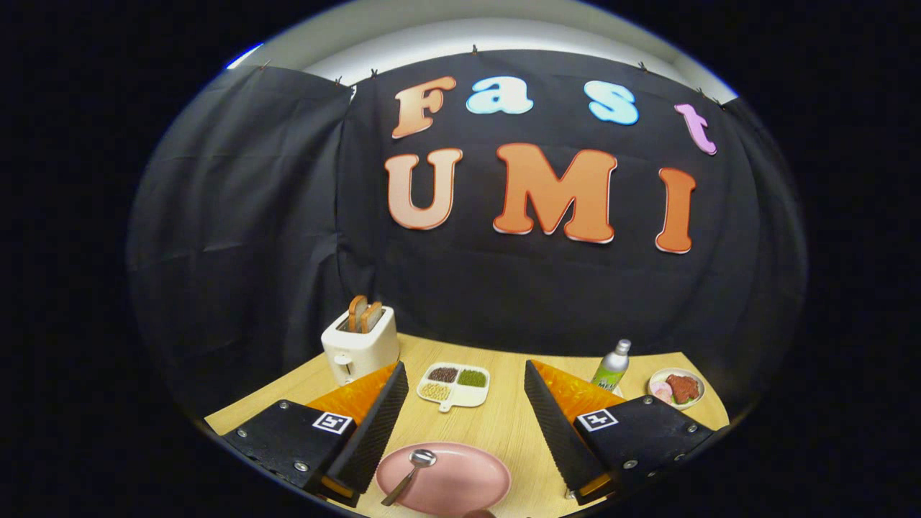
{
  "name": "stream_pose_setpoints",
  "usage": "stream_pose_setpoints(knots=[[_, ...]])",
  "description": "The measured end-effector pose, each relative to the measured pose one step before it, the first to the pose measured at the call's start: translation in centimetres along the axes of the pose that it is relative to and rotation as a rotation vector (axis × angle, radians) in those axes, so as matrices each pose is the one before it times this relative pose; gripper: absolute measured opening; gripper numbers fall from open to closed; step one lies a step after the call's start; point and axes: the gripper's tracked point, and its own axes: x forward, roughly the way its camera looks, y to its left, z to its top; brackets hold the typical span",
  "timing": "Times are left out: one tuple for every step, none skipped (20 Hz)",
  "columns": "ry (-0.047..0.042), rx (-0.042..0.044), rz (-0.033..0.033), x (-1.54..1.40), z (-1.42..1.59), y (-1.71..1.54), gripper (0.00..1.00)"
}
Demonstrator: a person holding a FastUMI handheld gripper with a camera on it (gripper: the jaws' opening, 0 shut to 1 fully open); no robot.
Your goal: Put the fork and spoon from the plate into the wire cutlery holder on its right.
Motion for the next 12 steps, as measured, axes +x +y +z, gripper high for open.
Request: stream_pose_setpoints(knots=[[0.037,0.01565,0.01501,0.36,-1.416,0.615,0.97],[0.04537,0.01147,0.0049,0.461,-1.298,0.435,0.97],[0.04707,0.00895,0.00731,0.356,-1.477,0.312,0.97],[0.04722,0.00442,0.00084,0.294,-1.527,0.277,0.97],[0.04598,0.00304,0.00662,0.419,-1.5,0.319,0.97],[0.04879,0.00184,-0.0002,0.664,-1.547,0.284,0.97],[0.04628,0.00744,0.00731,0.601,-1.438,0.433,0.97],[0.05041,0.01083,0.00323,0.015,-1.419,0.136,0.98],[0.04458,0.01799,0.00956,0.47,-1.476,0.568,0.98],[0.03977,0.02382,0.0015,0.487,-1.054,0.3,0.98],[0.02903,0.02144,0.00381,0.624,-1.065,0.413,0.97],[0.03029,0.00943,-0.00602,0.483,-0.911,0.077,0.97]])
